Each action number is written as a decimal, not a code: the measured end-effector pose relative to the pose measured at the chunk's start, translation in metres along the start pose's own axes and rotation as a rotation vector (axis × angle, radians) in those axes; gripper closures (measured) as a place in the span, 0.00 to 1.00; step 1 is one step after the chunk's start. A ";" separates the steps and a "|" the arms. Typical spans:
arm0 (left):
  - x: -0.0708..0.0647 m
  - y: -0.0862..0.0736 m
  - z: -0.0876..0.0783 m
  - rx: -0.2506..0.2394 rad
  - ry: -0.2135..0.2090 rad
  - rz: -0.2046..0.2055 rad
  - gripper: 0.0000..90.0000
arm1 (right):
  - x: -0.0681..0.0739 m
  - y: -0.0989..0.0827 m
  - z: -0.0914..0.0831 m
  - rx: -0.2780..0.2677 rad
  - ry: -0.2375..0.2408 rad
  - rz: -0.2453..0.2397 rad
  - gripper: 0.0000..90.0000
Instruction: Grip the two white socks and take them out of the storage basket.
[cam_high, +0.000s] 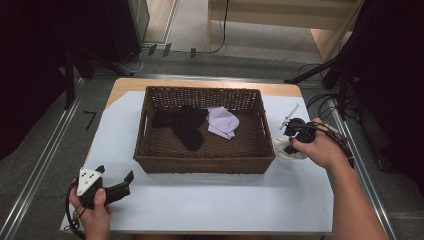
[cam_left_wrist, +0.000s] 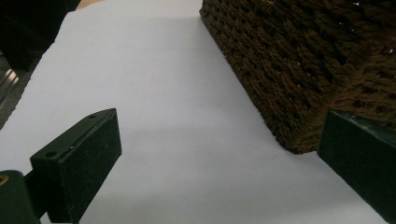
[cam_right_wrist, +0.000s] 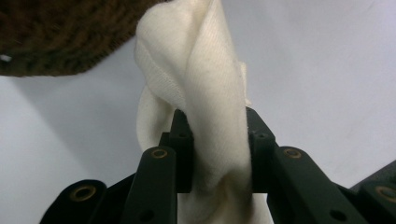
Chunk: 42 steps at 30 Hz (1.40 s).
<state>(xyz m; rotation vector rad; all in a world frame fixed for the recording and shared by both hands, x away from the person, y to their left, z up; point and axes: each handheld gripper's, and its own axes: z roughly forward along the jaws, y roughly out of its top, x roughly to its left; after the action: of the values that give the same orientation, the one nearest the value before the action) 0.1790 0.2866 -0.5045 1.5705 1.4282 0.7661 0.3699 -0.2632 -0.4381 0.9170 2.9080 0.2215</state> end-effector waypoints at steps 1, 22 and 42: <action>0.000 0.000 0.000 -0.001 0.000 -0.001 0.01 | 0.000 -0.003 0.008 0.012 -0.001 0.008 0.78; 0.000 0.000 0.000 -0.003 -0.002 -0.002 0.01 | 0.000 -0.042 0.016 -0.187 -0.136 0.234 0.00; 0.000 0.000 0.000 -0.004 -0.003 0.002 0.01 | 0.031 -0.099 0.029 -0.519 -0.181 0.470 0.00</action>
<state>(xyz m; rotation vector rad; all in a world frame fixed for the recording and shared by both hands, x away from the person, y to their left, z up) 0.1789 0.2868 -0.5046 1.5690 1.4226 0.7673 0.2924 -0.3225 -0.4841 1.3944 2.2505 0.8245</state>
